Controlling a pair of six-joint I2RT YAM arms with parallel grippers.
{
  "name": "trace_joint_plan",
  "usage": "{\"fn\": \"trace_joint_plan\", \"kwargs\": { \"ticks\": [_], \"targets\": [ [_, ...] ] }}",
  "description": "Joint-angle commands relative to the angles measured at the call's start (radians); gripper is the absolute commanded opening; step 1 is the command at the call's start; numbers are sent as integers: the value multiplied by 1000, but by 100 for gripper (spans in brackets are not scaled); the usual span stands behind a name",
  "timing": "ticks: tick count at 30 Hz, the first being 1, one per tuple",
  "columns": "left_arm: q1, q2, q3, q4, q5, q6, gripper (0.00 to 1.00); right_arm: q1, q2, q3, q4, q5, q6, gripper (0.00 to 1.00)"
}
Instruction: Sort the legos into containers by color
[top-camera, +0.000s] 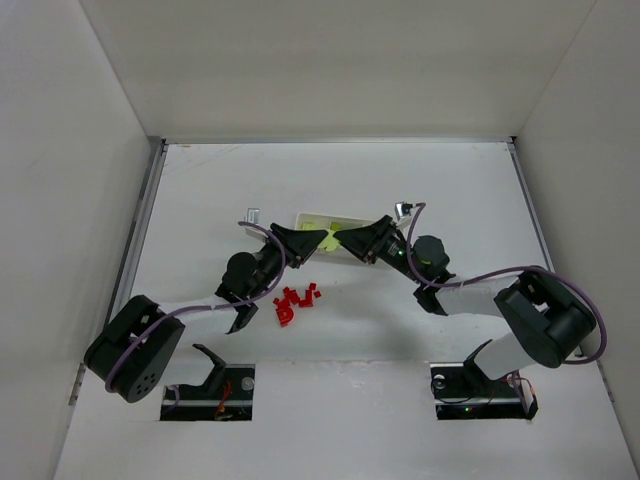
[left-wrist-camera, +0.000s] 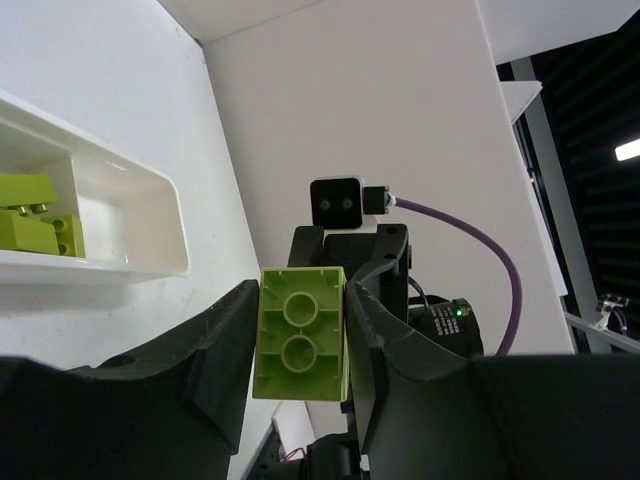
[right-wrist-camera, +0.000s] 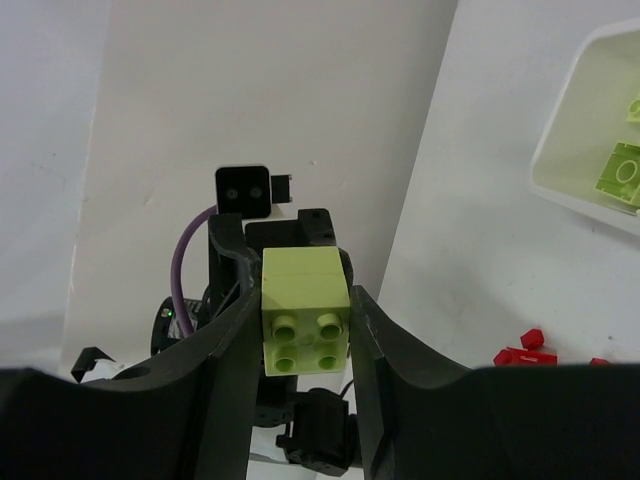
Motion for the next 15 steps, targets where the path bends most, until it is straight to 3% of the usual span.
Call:
{"fn": "trace_joint_plan", "kwargs": {
  "ticks": [1, 6, 15],
  "targets": [
    [7, -24, 7, 105, 15, 27, 32, -3, 8, 16, 58, -5, -10, 37],
    [42, -45, -2, 91, 33, 25, 20, -7, -29, 7, 49, -10, -12, 37],
    [201, -158, -67, -9, 88, 37, 18, -26, -58, 1, -17, -15, -44, 37]
  ]
}}
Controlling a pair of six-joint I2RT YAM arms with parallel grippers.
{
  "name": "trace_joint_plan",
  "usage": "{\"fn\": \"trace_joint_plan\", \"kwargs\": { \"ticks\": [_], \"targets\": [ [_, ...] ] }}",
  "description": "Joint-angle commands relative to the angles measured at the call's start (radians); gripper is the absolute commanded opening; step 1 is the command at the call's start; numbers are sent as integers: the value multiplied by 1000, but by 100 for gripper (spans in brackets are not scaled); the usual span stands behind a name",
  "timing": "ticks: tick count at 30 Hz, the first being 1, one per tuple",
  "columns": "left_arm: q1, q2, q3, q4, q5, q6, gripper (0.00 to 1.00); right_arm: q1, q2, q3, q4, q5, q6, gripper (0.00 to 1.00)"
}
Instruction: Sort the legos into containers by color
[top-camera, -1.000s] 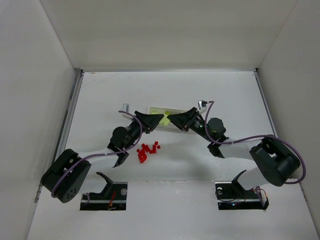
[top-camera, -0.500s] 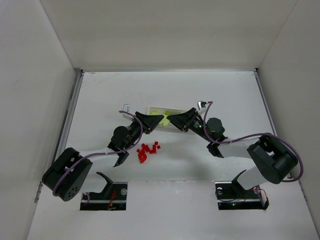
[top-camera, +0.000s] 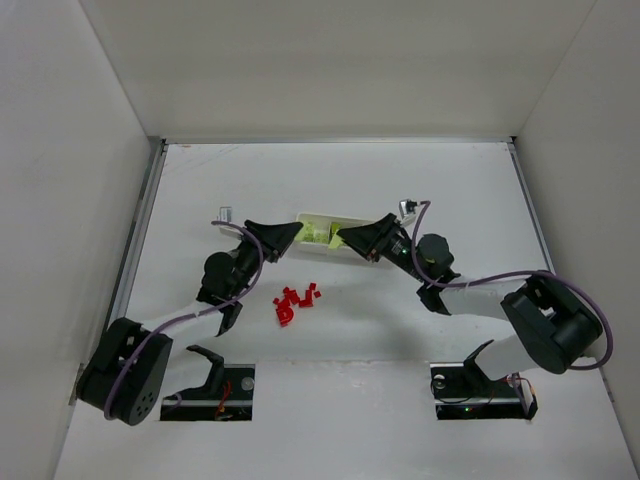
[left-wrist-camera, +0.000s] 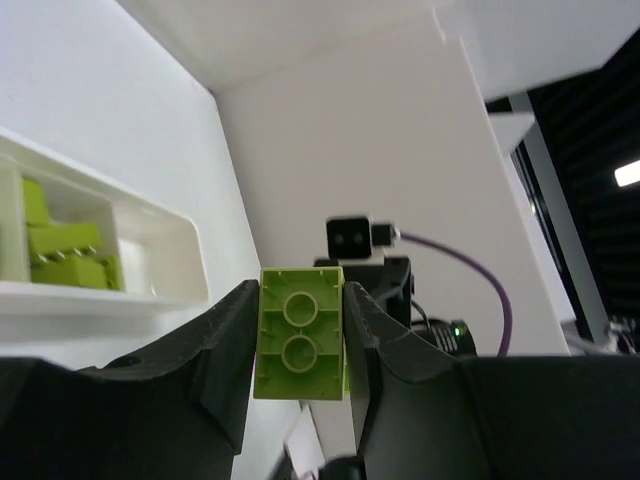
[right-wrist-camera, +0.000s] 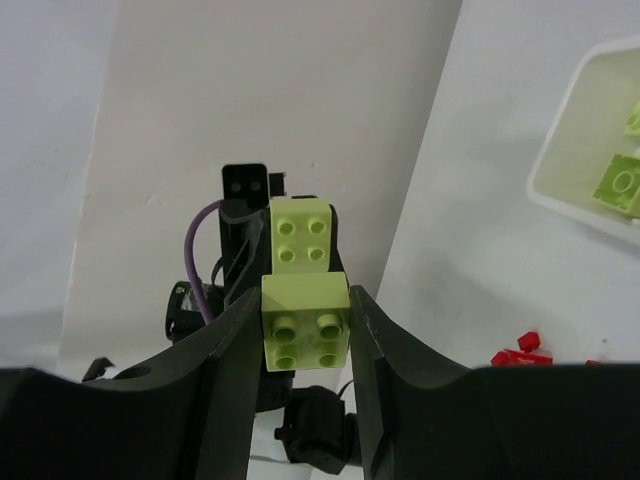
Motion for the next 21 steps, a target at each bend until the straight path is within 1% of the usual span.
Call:
{"fn": "trace_joint_plan", "kwargs": {
  "ticks": [1, 5, 8, 11, 15, 17, 21],
  "targets": [
    [65, -81, -34, -2, -4, 37, 18, -10, -16, 6, 7, 11, -31, 37],
    [128, -165, -45, -118, 10, 83, 18, -10, 14, 51, -45, 26, -67, 37],
    [127, -226, -50, -187, -8, 125, 19, -6, 56, 127, -177, 61, -127, 37],
    [116, -277, -37, -273, -30, 175, 20, -5, 74, 233, -389, 180, -233, 37],
    [107, -326, -42, -333, -54, 212, 20, 36, 141, 394, -642, 358, -389, 39],
    [102, -342, -48, -353, -71, 225, 20, 53, 192, 465, -714, 412, -435, 40],
    [101, -345, -43, -384, -73, 243, 20, 75, 281, 558, -765, 445, -469, 40]
  ]
}}
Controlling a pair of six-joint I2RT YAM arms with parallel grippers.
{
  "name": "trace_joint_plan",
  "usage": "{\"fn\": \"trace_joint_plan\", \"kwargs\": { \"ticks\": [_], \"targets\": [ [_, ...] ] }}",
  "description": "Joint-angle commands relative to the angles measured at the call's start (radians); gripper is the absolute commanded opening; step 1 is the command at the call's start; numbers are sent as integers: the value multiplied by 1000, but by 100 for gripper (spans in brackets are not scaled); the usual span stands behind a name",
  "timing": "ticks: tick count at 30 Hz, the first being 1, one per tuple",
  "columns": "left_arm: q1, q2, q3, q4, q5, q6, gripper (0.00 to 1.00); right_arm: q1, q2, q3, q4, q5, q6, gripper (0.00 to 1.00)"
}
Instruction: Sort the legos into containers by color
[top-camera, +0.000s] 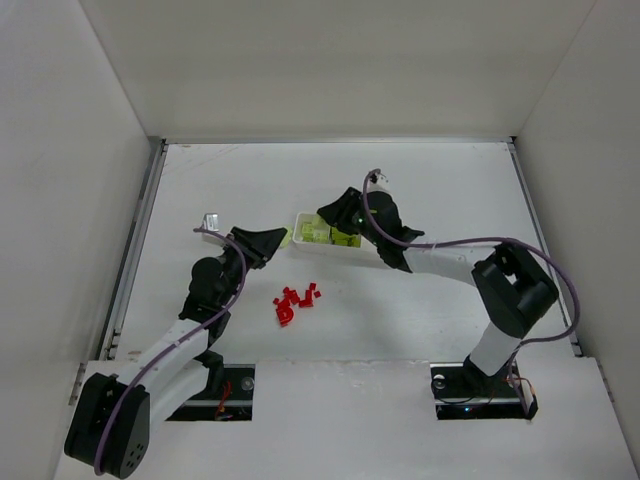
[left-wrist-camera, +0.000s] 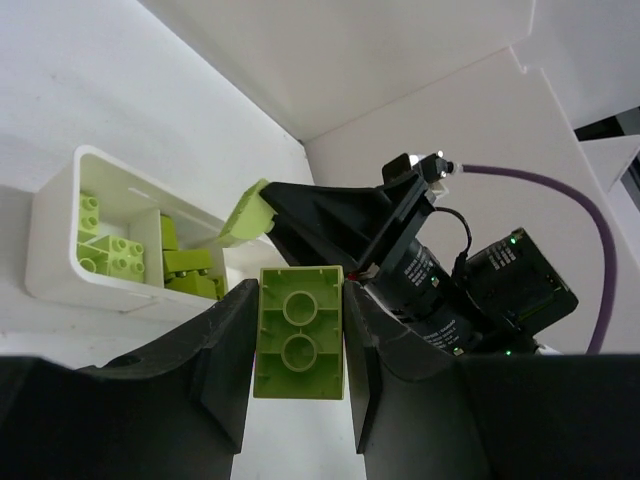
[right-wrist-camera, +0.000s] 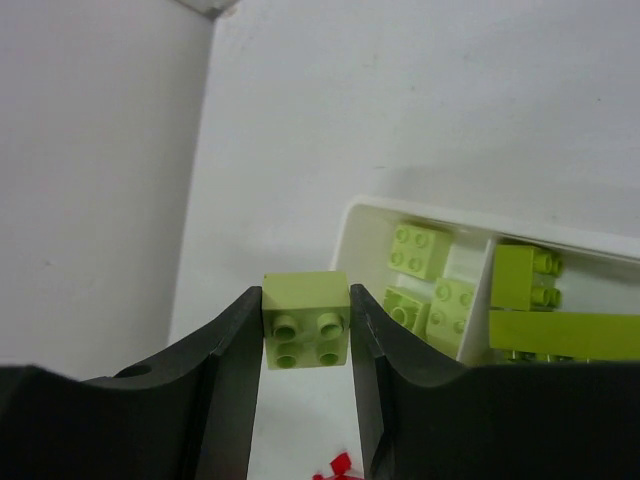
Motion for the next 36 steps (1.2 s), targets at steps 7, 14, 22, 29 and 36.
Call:
{"fn": "trace_joint_plan", "kwargs": {
  "ticks": [7, 14, 22, 29, 36],
  "targets": [
    [-13, 16, 13, -21, -23, 68, 21, 51, 114, 146, -148, 94, -90, 55],
    [-73, 92, 66, -25, -82, 120, 20, 57, 10, 89, -123, 83, -97, 69],
    [-200, 281, 232, -120, -234, 268, 20, 37, -258, -208, -22, 94, -97, 35],
    [-265, 483, 416, -246, -417, 436, 21, 95, -422, -374, -34, 163, -123, 32],
    [-242, 648, 528, -283, -426, 460, 21, 146, -558, -455, -80, 220, -136, 36]
  ]
}}
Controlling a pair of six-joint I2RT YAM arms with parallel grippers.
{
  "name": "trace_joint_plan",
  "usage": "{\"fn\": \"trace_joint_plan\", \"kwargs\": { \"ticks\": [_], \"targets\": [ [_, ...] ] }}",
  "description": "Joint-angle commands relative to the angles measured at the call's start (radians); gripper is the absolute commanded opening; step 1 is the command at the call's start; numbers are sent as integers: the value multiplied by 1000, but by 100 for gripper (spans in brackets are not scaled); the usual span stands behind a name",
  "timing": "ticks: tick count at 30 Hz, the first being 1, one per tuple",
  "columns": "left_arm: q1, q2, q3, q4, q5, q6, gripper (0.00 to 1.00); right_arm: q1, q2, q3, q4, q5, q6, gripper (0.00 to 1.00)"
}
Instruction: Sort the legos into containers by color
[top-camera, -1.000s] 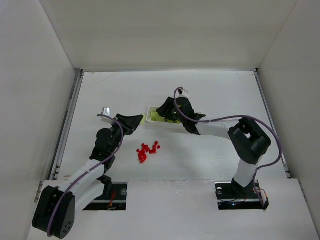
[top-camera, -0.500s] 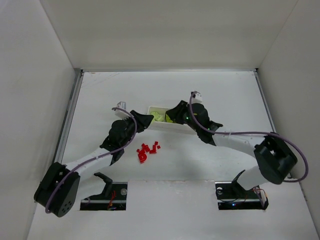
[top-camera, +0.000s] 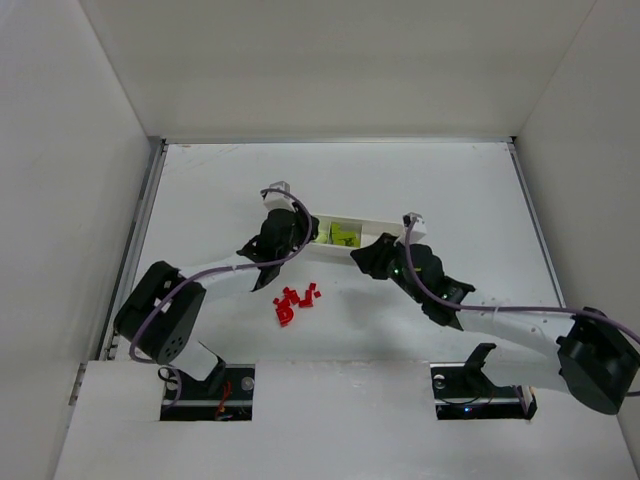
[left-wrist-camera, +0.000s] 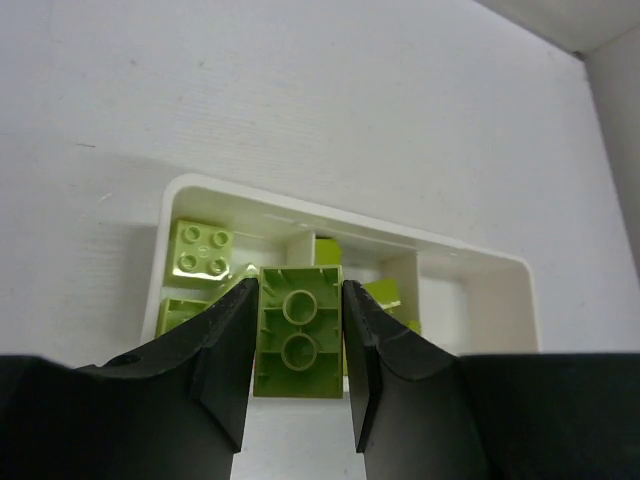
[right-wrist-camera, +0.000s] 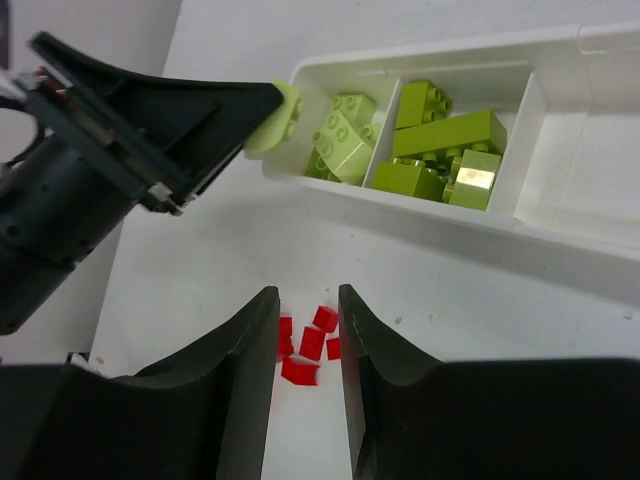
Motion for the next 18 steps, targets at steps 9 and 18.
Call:
{"fn": "trace_joint_plan", "kwargs": {
  "ticks": [9, 18],
  "targets": [
    [20, 95, 128, -53, -34, 67, 35, 62, -77, -46, -5, 59, -24, 49],
    [20, -32, 69, -47, -31, 71, 51, 147, 7, 26, -31, 38, -92, 47]
  ]
}}
